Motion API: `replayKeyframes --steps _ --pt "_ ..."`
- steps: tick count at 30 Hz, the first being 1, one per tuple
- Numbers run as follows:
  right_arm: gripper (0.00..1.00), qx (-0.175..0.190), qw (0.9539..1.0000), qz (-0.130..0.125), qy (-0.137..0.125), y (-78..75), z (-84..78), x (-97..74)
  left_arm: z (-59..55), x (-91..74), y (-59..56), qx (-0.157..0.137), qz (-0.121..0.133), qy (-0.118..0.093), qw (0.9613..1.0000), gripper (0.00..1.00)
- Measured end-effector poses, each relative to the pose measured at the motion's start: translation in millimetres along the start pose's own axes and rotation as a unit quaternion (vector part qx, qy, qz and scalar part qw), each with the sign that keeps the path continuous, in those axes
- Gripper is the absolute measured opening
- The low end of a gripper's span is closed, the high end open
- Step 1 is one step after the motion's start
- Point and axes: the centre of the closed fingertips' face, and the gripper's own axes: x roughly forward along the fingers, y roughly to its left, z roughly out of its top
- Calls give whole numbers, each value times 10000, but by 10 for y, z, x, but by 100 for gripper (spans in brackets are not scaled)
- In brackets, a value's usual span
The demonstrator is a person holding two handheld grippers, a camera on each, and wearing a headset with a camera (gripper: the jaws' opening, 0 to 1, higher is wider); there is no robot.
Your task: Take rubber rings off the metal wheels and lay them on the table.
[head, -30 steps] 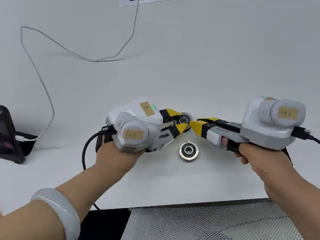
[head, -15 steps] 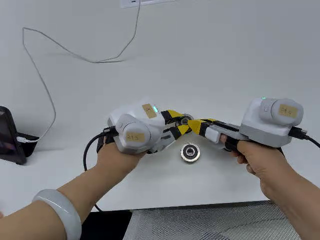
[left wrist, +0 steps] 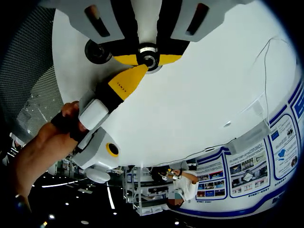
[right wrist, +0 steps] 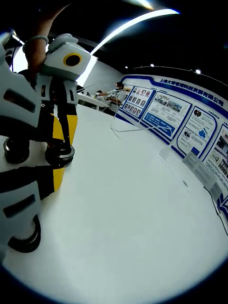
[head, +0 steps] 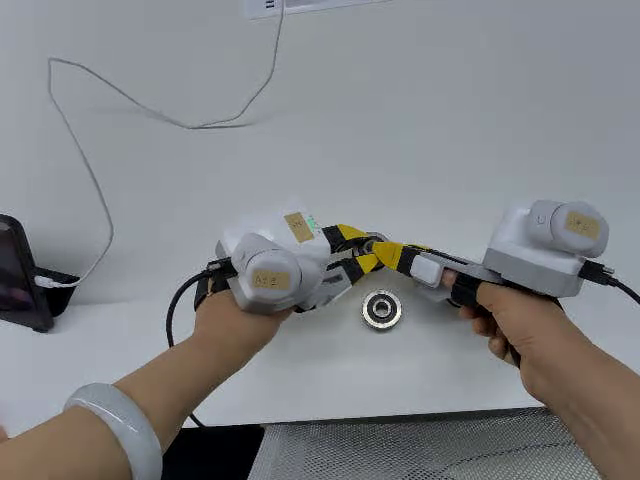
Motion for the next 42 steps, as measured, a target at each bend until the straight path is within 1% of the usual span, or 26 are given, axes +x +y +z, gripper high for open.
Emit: replayKeyframes --steps 2,5,7,10,13,18,26,28,29,30,31,36,39,42 --pt "19 39 10000 56 25 27 -8 -7 1 0 0 -8 -2 -4 10000 13" --pt "19 44 10000 69 41 42 -15 -23 -4 0 4 -24 -2 0 10000 13" --pt "19 59 9999 74 34 43 -18 -24 -6 0 6 -32 0 -4 10000 13" --pt "19 176 9998 95 -20 18 -12 -6 -7 1 9 -58 3 -6 10000 13" --pt "19 245 9996 142 -3 14 -3 -8 -6 2 8 -64 8 -8 10000 13" --pt "19 163 9997 173 -7 44 9 -76 -3 4 5 -57 -3 -4 10000 13" --pt "13 92 9999 93 14 7 -28 -41 5 7 -1 -56 -12 1 10000 13" --pt "11 -33 10000 -8 -27 -15 -5 -77 7 8 -3 -60 -16 2 10000 13" --pt "7 -53 9999 11 -96 -7 22 -98 7 8 -2 -55 -18 1 10000 13" --pt "5 -48 10000 10 -87 1 26 -106 6 9 -1 -58 -18 -1 10000 13" --pt "5 -130 9999 14 -62 0 18 -89 5 10 -1 -72 -19 -1 10000 13" --pt "6 -110 9999 -16 -25 -12 18 -49 5 12 -1 -69 -23 -1 10000 13" --pt "5 -241 9997 -89 7 -23 24 -45 2 12 0 -78 -20 -6 10000 13" --pt "4 -311 9995 -99 22 -21 29 -51 -1 11 2 -81 -21 -11 10000 13"
